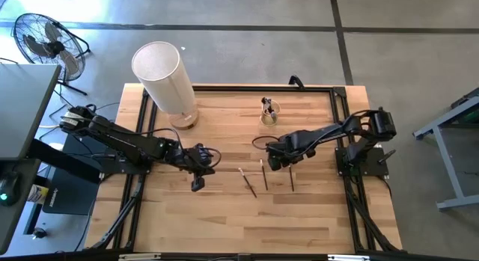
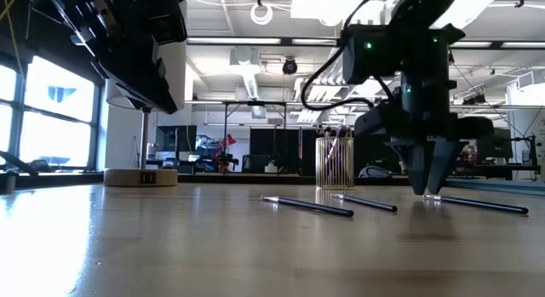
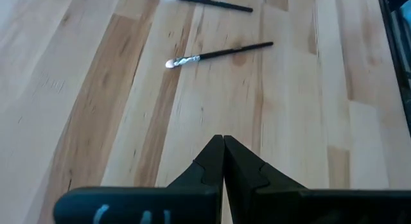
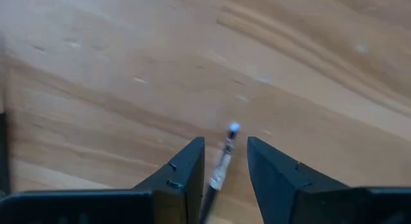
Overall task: Put items in baskets/containers
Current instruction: Put the silver eyeshadow brush into the yellow container
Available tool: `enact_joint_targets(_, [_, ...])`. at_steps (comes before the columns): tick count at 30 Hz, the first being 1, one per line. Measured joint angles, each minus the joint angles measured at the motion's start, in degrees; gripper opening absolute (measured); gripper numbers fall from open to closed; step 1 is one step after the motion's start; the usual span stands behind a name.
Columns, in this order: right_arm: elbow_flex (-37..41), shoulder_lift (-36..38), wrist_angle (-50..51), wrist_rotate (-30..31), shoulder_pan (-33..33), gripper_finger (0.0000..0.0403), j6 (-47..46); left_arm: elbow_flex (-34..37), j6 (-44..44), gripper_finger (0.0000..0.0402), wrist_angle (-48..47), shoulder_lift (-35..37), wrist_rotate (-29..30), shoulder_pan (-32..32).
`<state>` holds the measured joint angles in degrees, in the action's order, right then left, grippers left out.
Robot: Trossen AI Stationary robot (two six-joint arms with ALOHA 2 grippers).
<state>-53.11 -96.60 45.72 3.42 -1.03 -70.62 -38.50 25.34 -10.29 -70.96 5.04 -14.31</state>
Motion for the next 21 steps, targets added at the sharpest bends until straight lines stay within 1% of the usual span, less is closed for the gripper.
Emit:
enact_joint_targets(4, [2.2,0.1,-4.0,0.2,0.3,0.0099,-0.3,0.0,0.0,0.0,-0.3,0.0,-0.7,0.0])
enact_joint_targets(8, [3.7,0.4,-5.1,0.8,0.6,0.0079,-0.4,0.0,-0.2,0.0,-0.3,0.0,-1.2,0.0])
enact_joint_targets(11, [4.7,0.3,-6.2,2.2,0.6,0.0048,0.9,0.0,-0.9,0.0,-0.3,0.0,-1.2,0.0])
enact_joint_targets(13, [5.2,0.4,-7.6,1.8,0.6,0.0018,2.9,0.0,-0.9,0.0,-0.3,0.0,-1.2,0.0])
enact_joint_targets(14, [5.2,0.4,-8.0,1.5,0.6,0.001,3.6,0.0,-1.0,0.0,-0.3,0.0,-1.2,0.0])
enact_joint_targets(17, [5.3,1.2,-8.5,1.3,0.0,0.0006,3.7,0.0,-1.1,0.0,-0.3,0.0,-1.2,0.0])
enact_joint_targets(21, [5.8,5.8,-8.0,4.9,-2.9,0.0002,2.7,0.0,-1.2,0.0,-0.2,0.0,-1.1,0.0])
